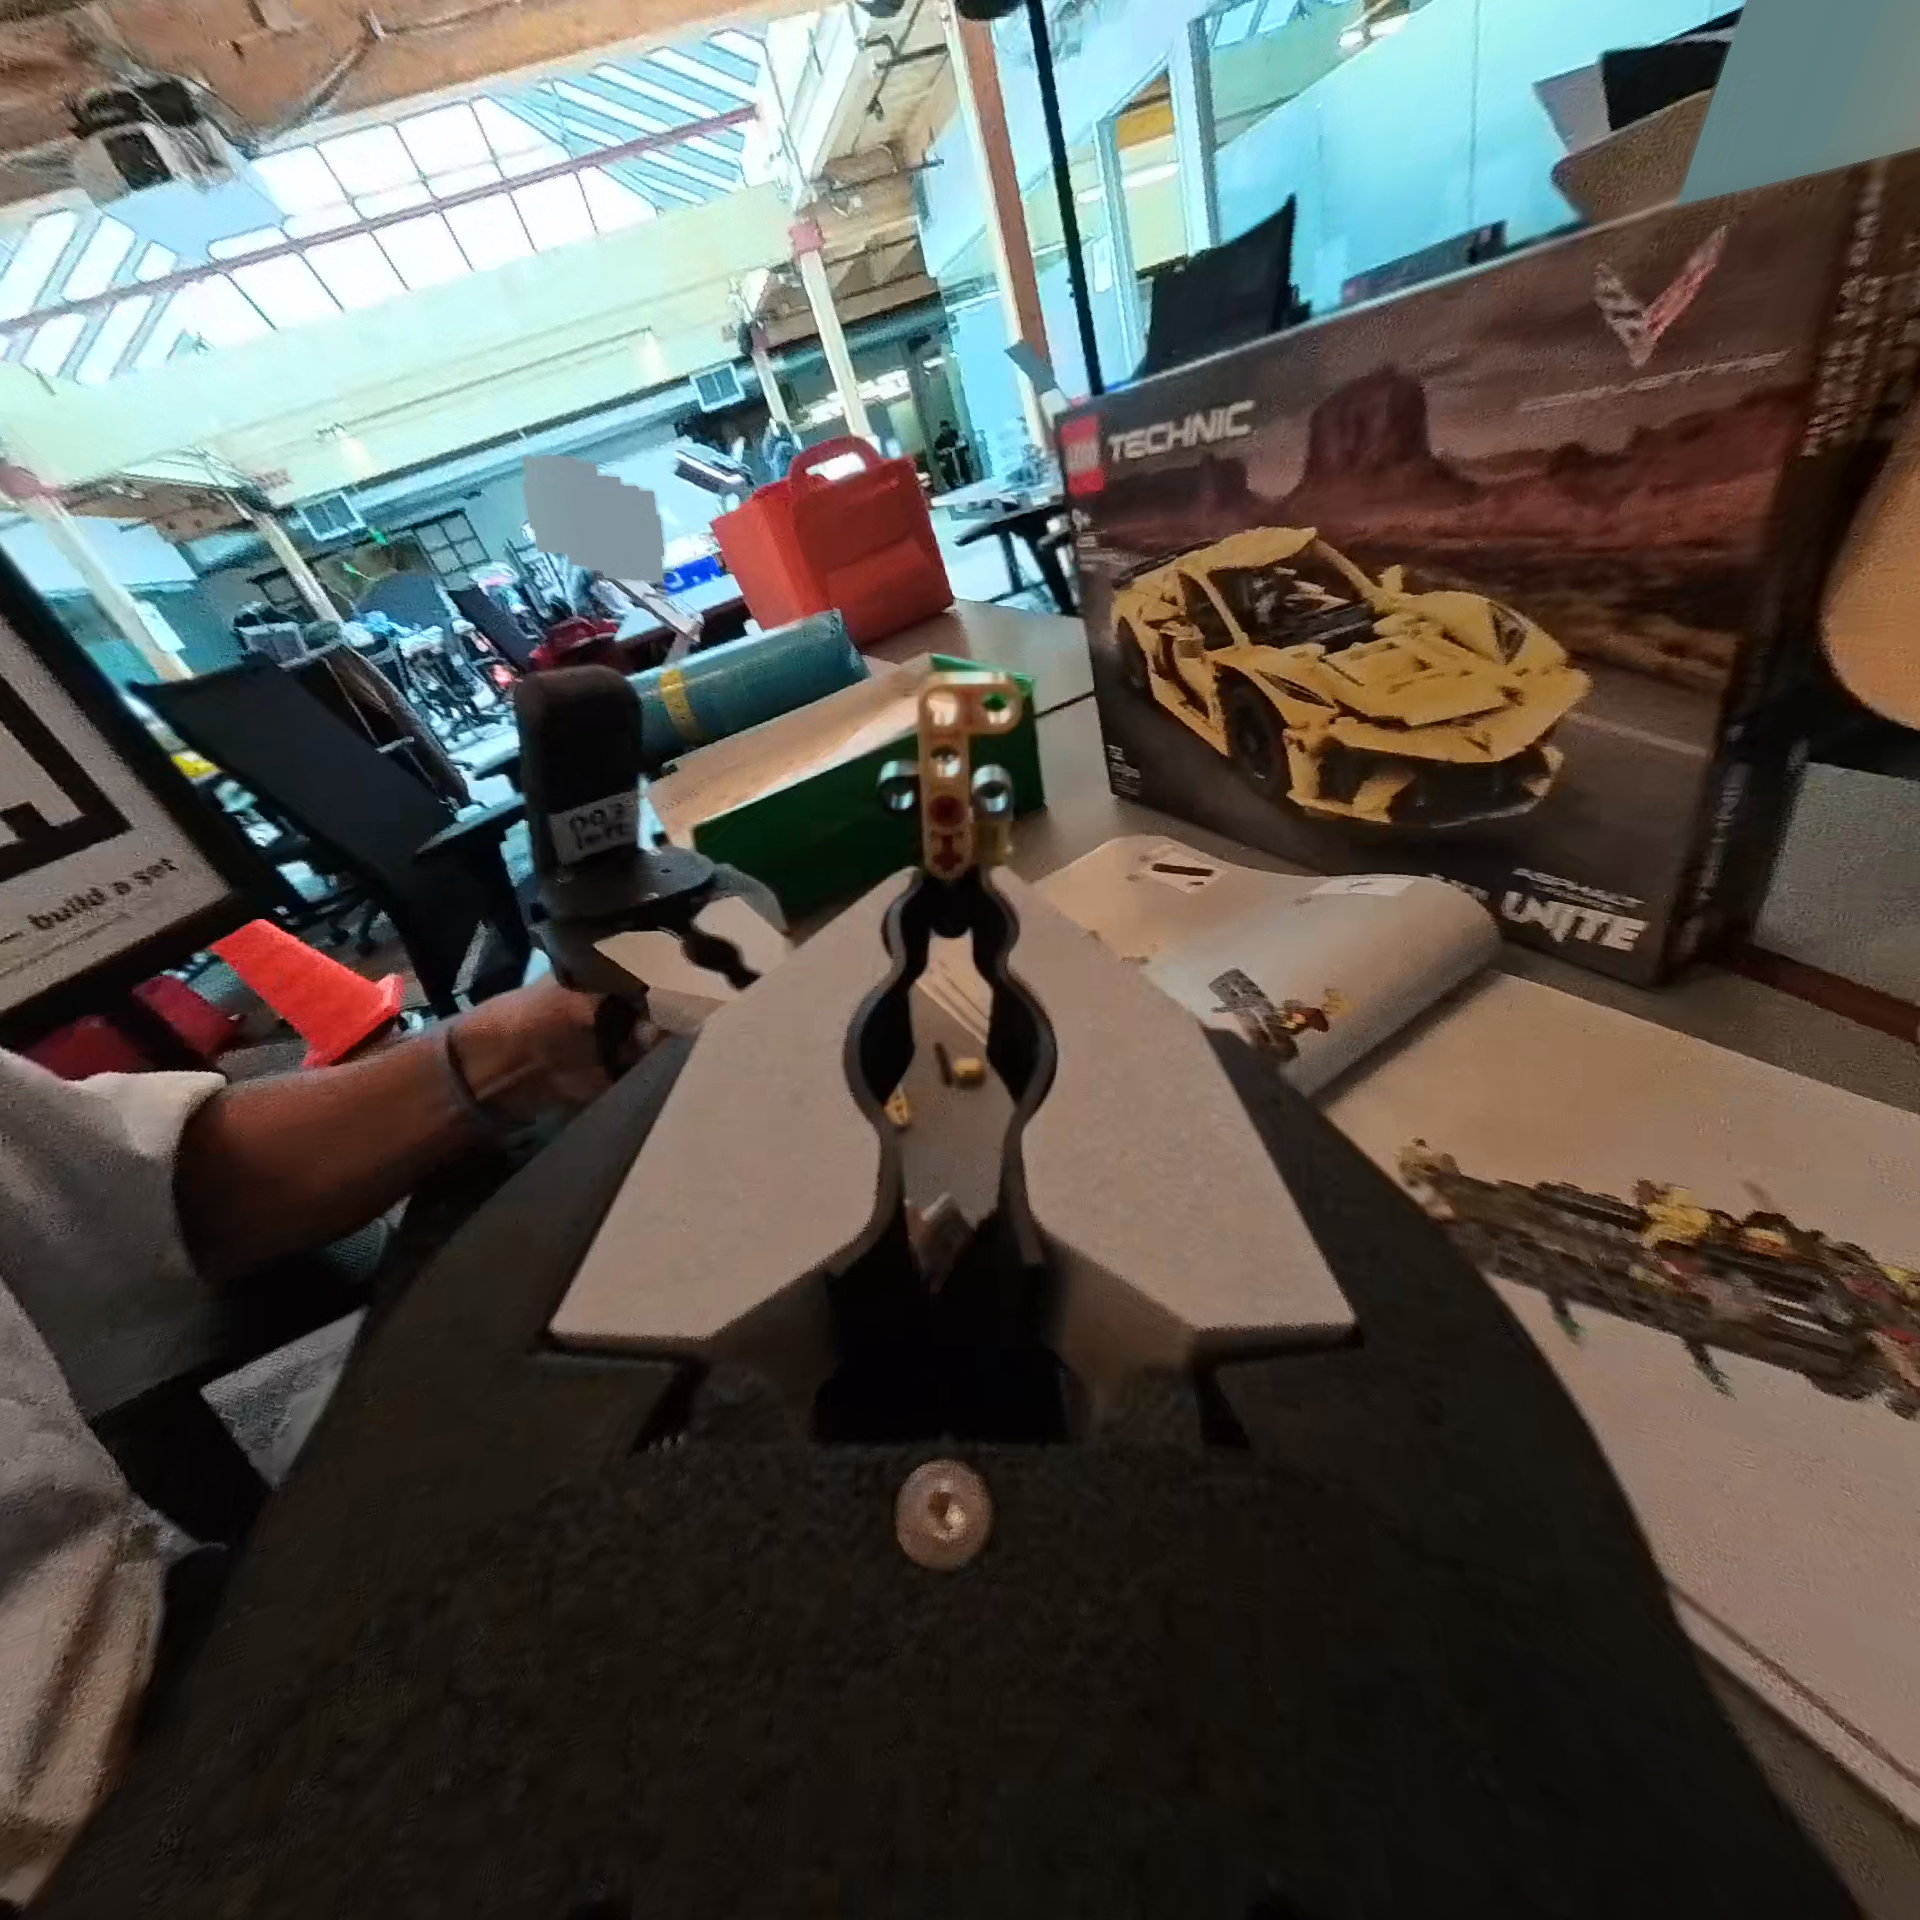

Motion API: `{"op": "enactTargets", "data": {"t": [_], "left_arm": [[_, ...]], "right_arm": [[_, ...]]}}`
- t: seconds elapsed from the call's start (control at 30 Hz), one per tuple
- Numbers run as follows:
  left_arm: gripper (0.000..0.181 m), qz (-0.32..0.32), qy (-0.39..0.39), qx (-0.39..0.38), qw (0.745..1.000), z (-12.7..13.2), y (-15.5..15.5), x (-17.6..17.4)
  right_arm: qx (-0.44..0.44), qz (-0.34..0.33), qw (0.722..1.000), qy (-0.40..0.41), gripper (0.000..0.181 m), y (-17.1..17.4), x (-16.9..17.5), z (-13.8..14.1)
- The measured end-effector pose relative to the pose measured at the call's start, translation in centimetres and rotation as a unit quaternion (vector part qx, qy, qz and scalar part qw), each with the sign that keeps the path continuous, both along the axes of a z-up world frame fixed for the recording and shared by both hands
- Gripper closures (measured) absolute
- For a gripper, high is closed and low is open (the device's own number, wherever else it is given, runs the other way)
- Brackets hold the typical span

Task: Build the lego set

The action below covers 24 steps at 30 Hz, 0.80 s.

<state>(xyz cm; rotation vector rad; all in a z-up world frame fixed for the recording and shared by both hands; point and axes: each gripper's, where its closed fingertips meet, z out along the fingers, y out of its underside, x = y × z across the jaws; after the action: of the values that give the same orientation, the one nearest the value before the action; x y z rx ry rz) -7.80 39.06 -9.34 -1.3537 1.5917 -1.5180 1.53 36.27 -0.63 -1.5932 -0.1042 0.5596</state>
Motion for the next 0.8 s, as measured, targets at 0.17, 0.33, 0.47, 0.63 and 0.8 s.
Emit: {"op": "enactTargets", "data": {"t": [0.17, 0.33, 0.47, 0.63, 0.8], "left_arm": [[0.172, 0.005, 0.053, -0.015, 0.998, -0.2, 0.3, 1.2], [0.164, 0.004, 0.144, 0.035, 0.989, -1.5, 2.0, 3.9], [0.160, -0.028, 0.210, 0.111, 0.971, -3.4, 3.4, 5.6], [0.160, -0.079, 0.284, 0.207, 0.933, -7.6, 3.3, 5.7], [0.154, -0.068, 0.288, 0.197, 0.935, -9.3, 2.2, 6.7]], "right_arm": [[-0.019, -0.016, 0.999, 0.031, 0.175, -1.9, 2.2, -2.4], [-0.024, -0.030, 0.997, 0.071, 0.175, -2.6, 4.0, -4.0], [-0.021, -0.031, 0.995, 0.091, 0.175, -2.3, 4.2, -4.2], [-0.023, -0.024, 0.995, 0.099, 0.175, -2.2, 4.1, -4.5], [-0.019, -0.009, 0.993, 0.120, 0.175, -2.3, 3.9, -4.3]]}}
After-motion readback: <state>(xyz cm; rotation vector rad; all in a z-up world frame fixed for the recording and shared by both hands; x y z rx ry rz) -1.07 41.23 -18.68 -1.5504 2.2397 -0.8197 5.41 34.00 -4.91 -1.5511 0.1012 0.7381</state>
